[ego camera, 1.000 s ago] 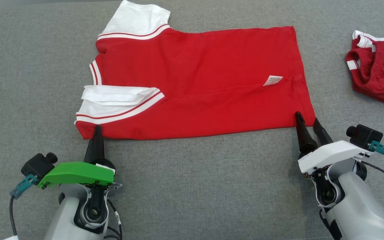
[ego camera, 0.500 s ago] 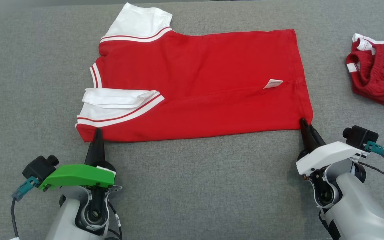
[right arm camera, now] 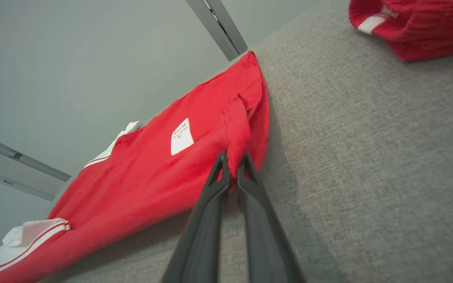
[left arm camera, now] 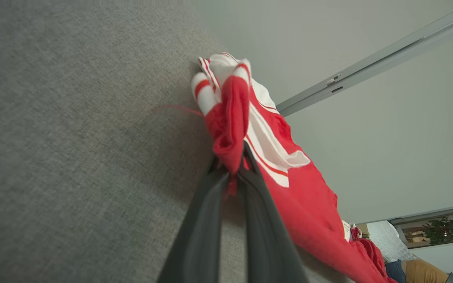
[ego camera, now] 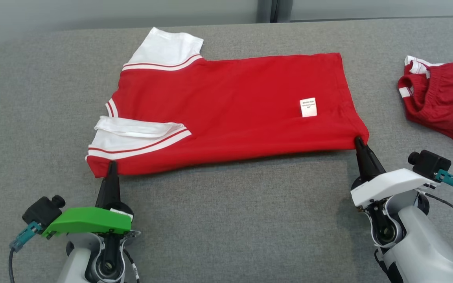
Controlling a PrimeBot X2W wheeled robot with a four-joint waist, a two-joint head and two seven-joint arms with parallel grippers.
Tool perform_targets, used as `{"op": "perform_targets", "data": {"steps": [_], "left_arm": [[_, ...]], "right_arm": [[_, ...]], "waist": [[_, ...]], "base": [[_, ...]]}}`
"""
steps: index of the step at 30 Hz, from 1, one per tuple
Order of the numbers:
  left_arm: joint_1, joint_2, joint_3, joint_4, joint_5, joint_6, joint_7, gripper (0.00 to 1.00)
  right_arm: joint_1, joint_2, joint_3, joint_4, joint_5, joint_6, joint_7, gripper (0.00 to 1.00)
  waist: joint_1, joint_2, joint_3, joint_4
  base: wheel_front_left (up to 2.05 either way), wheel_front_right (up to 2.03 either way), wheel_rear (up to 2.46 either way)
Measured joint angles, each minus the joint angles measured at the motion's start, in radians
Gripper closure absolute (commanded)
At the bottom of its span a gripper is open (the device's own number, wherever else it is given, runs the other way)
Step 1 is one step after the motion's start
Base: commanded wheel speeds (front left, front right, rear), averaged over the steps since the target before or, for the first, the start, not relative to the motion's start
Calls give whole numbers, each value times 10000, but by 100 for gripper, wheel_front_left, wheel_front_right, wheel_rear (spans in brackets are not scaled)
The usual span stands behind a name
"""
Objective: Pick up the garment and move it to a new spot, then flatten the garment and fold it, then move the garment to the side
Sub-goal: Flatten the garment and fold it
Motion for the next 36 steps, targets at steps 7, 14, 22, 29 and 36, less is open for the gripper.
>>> {"op": "perform_targets", "data": {"steps": [7,14,22,29,36], "left_arm": [[692,25,408,-727,242,-17,0,100],[1882,245,69,-1513,593,73,-2,100],[3083,786,-6,-2823,1080,656,0,100],[3790,855,-221,-3530,1083,1009,251,100],[4198,924,-224,-4105,1083,1273,460,100]], "right_arm": [[645,-40,15,-637,267,48,0,100],[1699,-397,242,-1517,355,90,435,100],[2801,-907,443,-2974,428,90,1189,100],[3659,-1223,738,-3593,548,-15,2232,100],[4142,-1438,694,-4265,717,-284,2709,100]], "waist": [[0,0,-422,-108],[0,0,-834,-256],[0,0,-765,-255],[0,0,-703,-196],[0,0,-622,-220]], "base": [[0,0,0],[0,0,0],[0,0,0],[0,0,0],[0,0,0]]}}
